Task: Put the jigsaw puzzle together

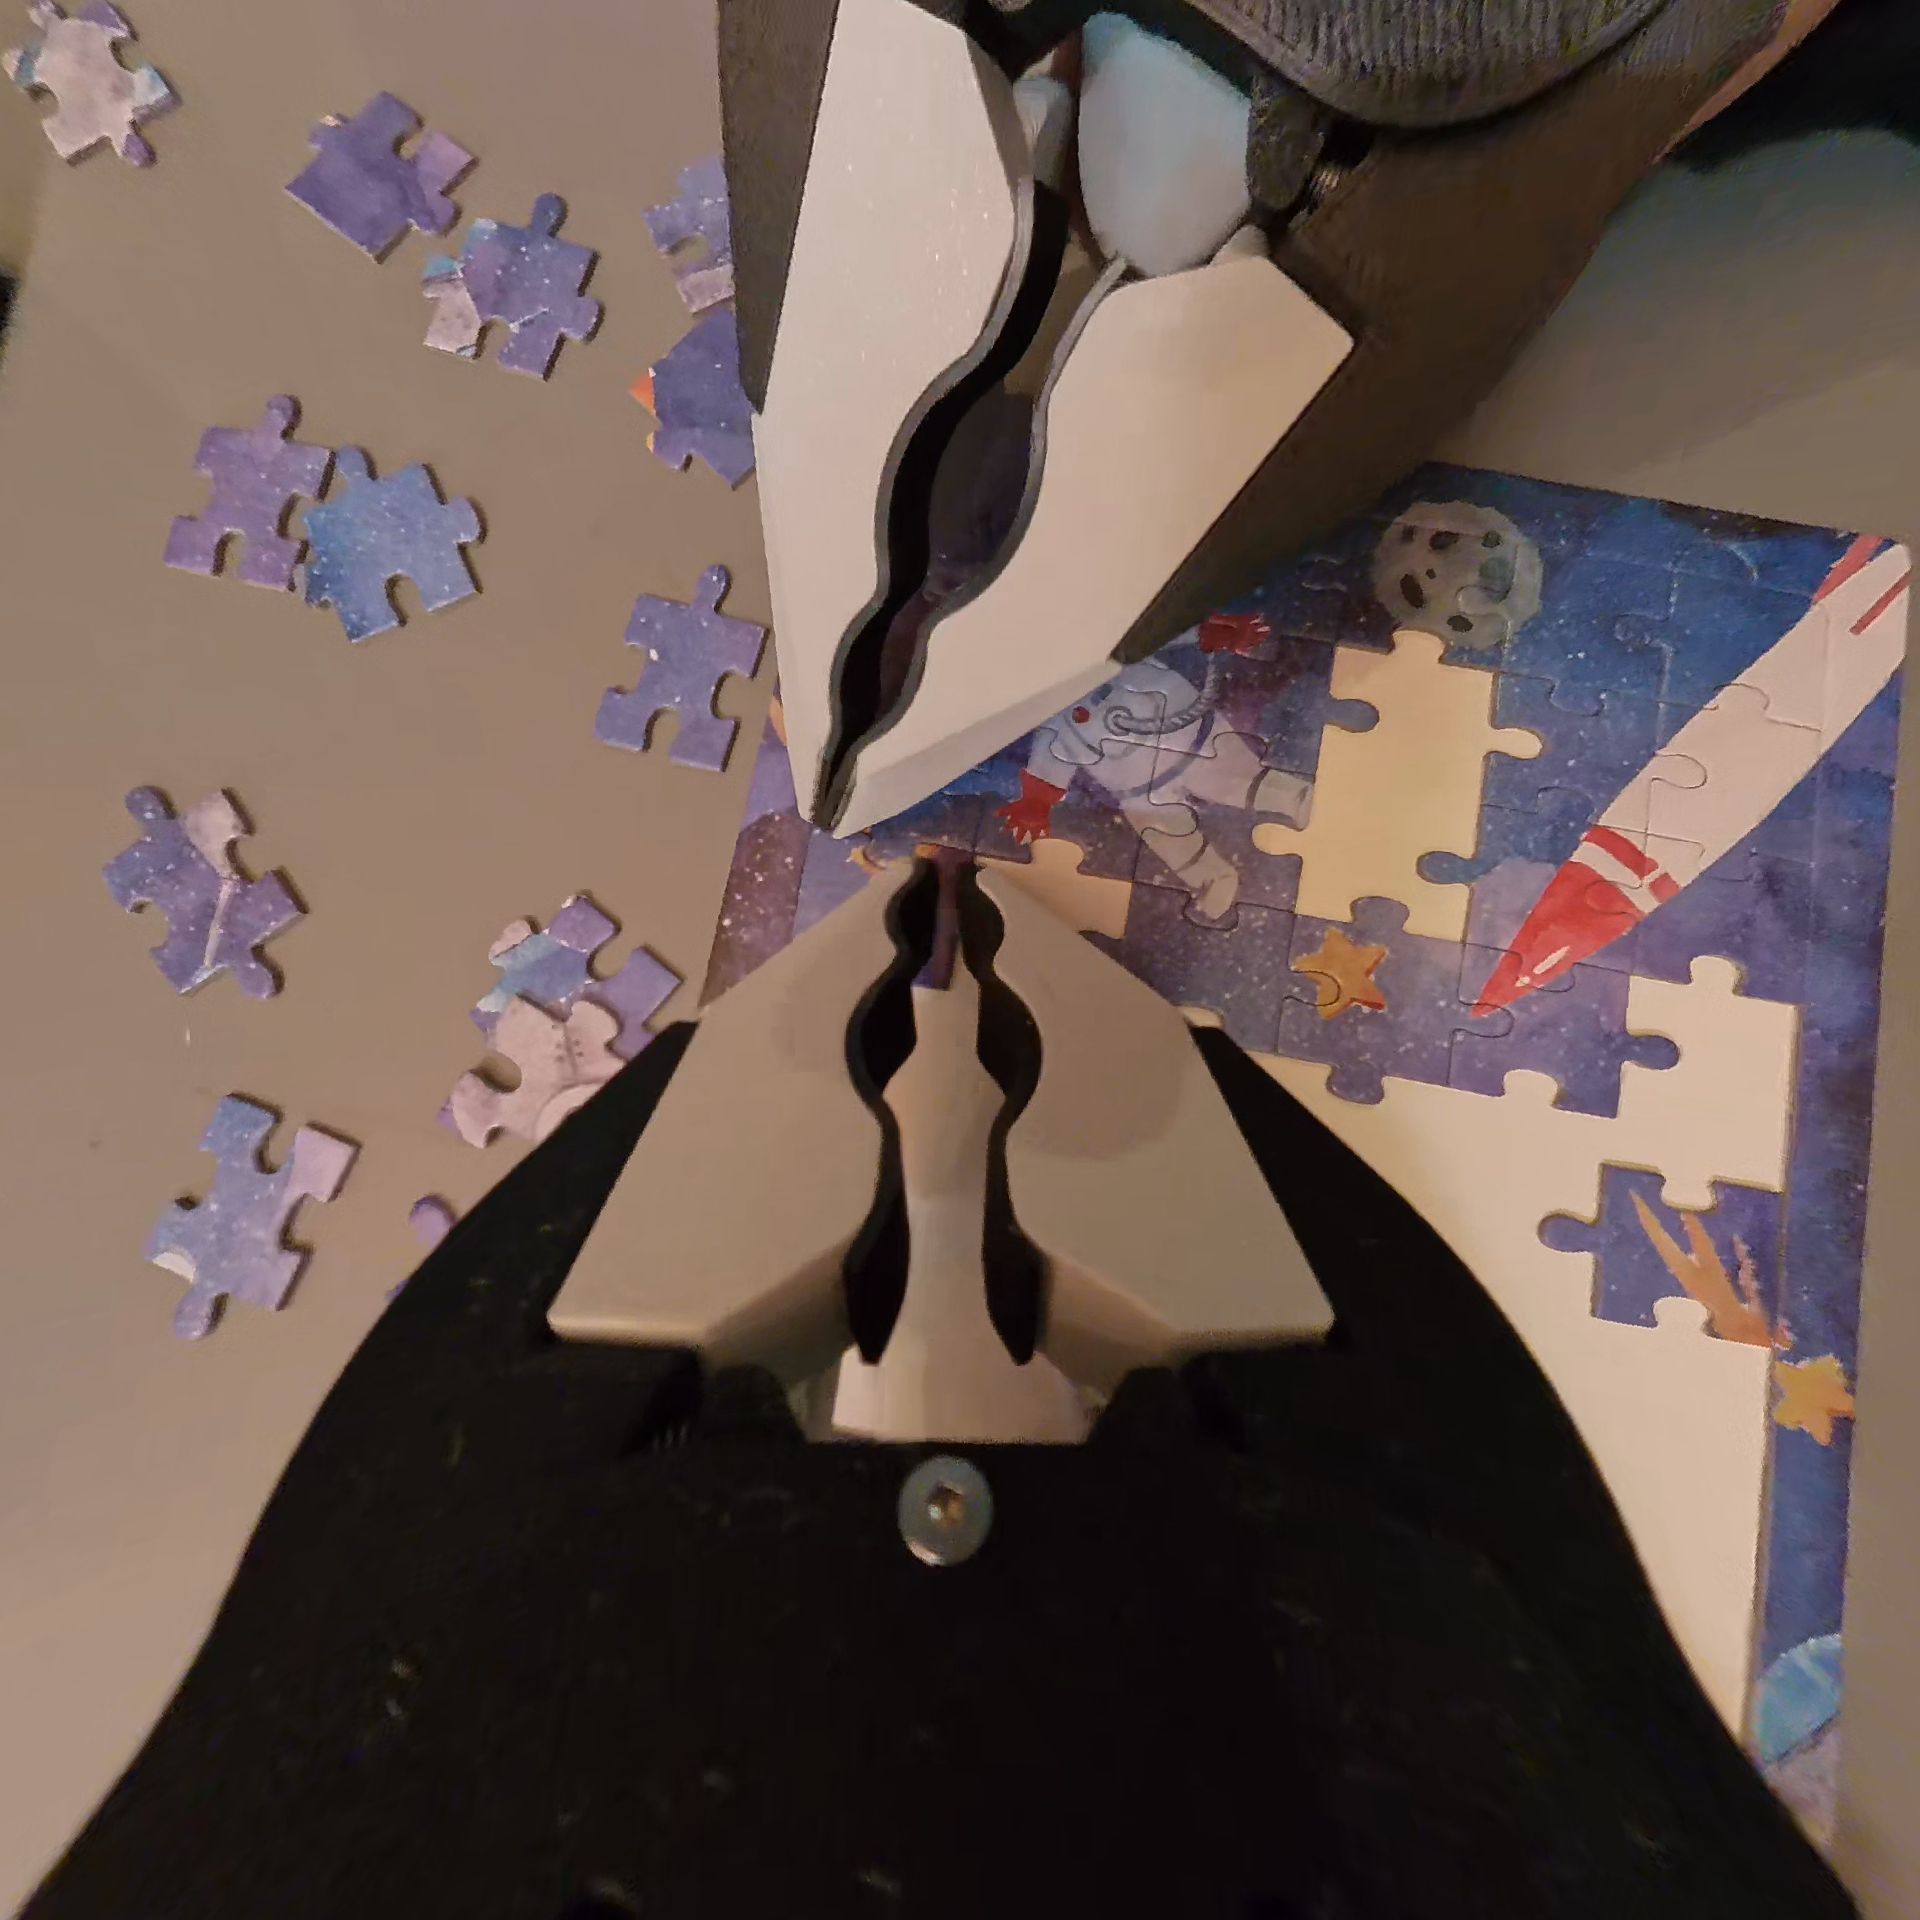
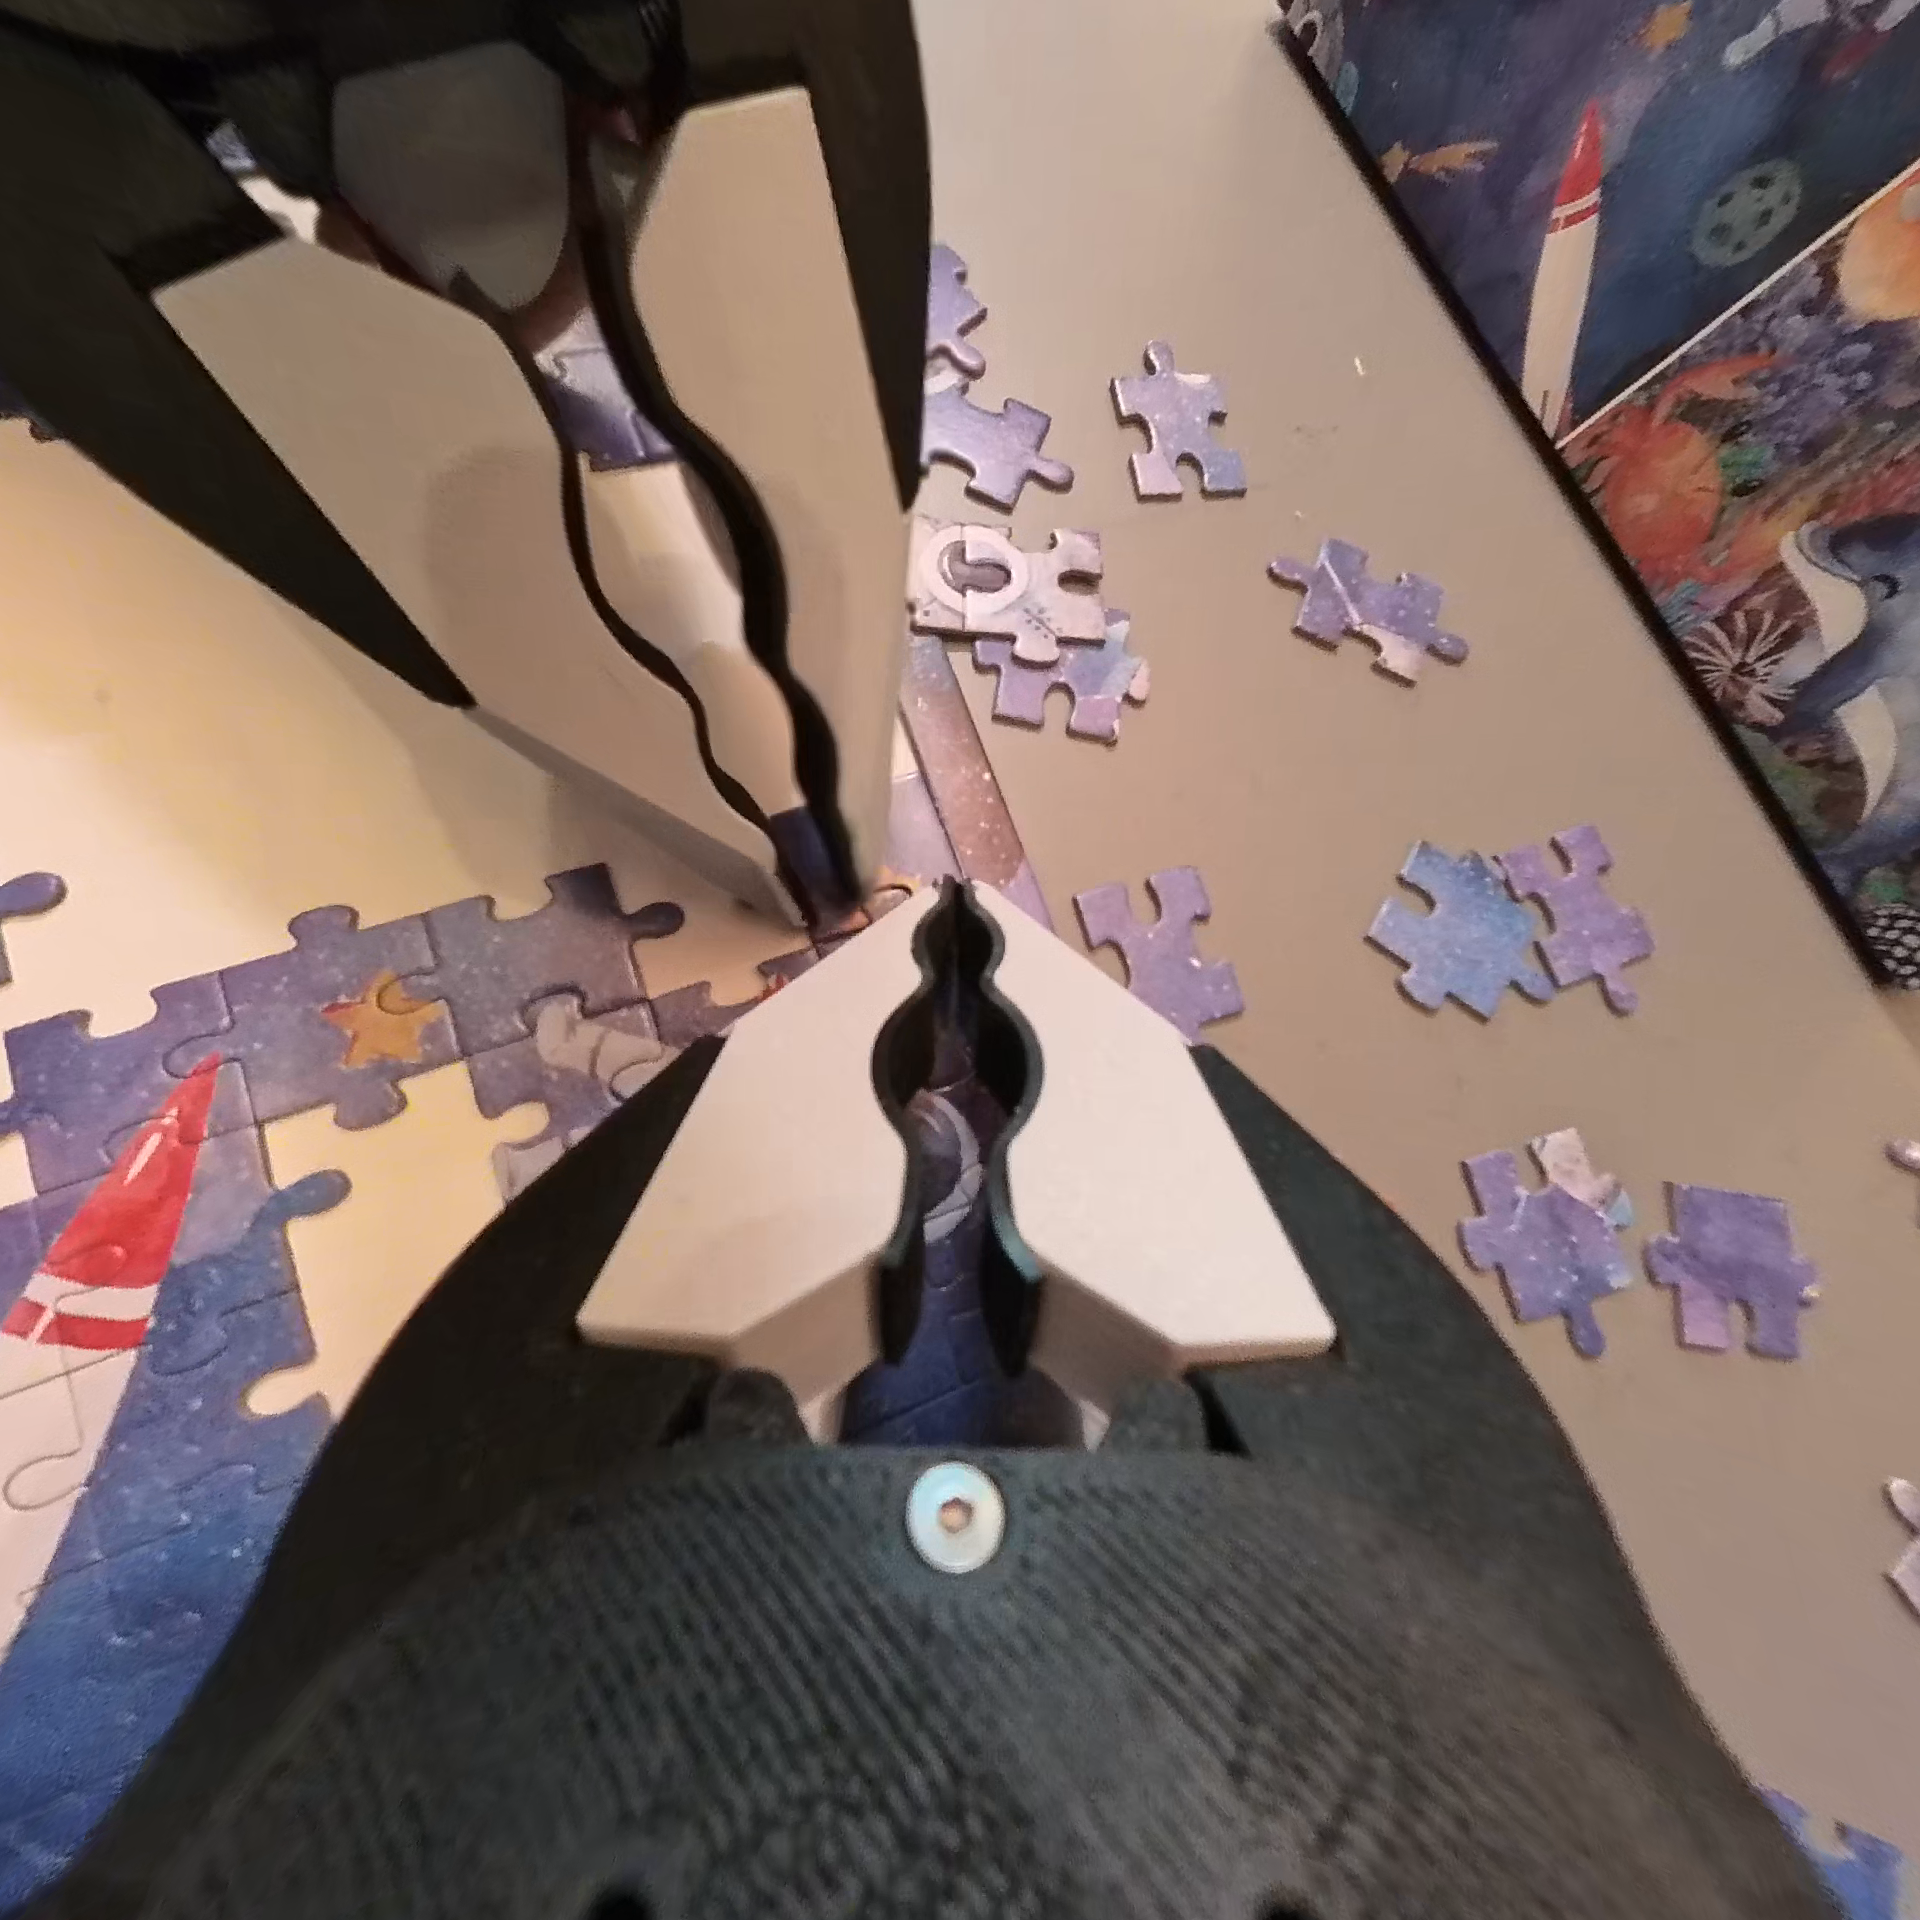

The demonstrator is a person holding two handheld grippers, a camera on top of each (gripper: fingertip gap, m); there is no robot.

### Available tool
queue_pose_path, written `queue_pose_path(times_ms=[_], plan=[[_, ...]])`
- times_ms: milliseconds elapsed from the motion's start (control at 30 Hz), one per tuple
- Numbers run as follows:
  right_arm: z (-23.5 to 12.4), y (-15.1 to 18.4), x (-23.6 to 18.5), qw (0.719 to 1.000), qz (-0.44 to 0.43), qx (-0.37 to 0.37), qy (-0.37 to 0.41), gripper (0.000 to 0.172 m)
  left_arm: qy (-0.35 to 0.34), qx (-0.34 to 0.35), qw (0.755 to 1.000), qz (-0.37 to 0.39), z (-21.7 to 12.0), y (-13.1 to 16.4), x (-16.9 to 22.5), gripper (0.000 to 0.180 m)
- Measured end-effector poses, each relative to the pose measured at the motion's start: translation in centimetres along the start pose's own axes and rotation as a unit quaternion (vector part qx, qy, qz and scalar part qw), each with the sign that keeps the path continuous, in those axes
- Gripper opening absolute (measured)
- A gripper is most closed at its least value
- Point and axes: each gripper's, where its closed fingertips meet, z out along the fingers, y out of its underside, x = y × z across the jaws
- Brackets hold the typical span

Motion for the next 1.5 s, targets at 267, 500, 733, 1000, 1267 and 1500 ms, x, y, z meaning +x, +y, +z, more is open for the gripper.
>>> queue_pose_path(times_ms=[267, 500, 733, 1000, 1267, 1500], plan=[[0.1, 0.1, 0.1, 0.996, 0.078, -0.017, -0.038, 0.0, 0.032, 0.005, 0.998, -0.045, 0.0, 0.0, 0.2, 0.0], [-0.6, -1.2, 0.8, 0.998, 0.065, 0.023, -0.012, 0.0, -0.049, -0.007, 0.999, 0.003, -0.6, 0.3, -1.5, 0.0], [0.1, -0.4, 0.6, 0.999, 0.052, 0.002, -0.012, 0.0, -0.053, -0.011, 0.999, -0.004, -0.9, 0.6, -2.1, 0.0], [0.3, -0.7, -0.1, 0.997, 0.069, 0.018, -0.039, 0.0, -0.036, -0.013, 0.999, 0.004, -0.8, 0.6, -1.4, 0.003], [0.0, -0.5, -1.4, 0.996, 0.054, 0.01, -0.075, 0.0, -0.053, -0.026, 0.998, 0.015, -0.8, 0.9, -1.8, 0.001], [-0.4, -0.3, -1.8, 0.996, 0.042, 0.009, -0.08, 0.0, -0.062, -0.034, 0.997, 0.017, -0.8, 1.2, -2.0, 0.0]])
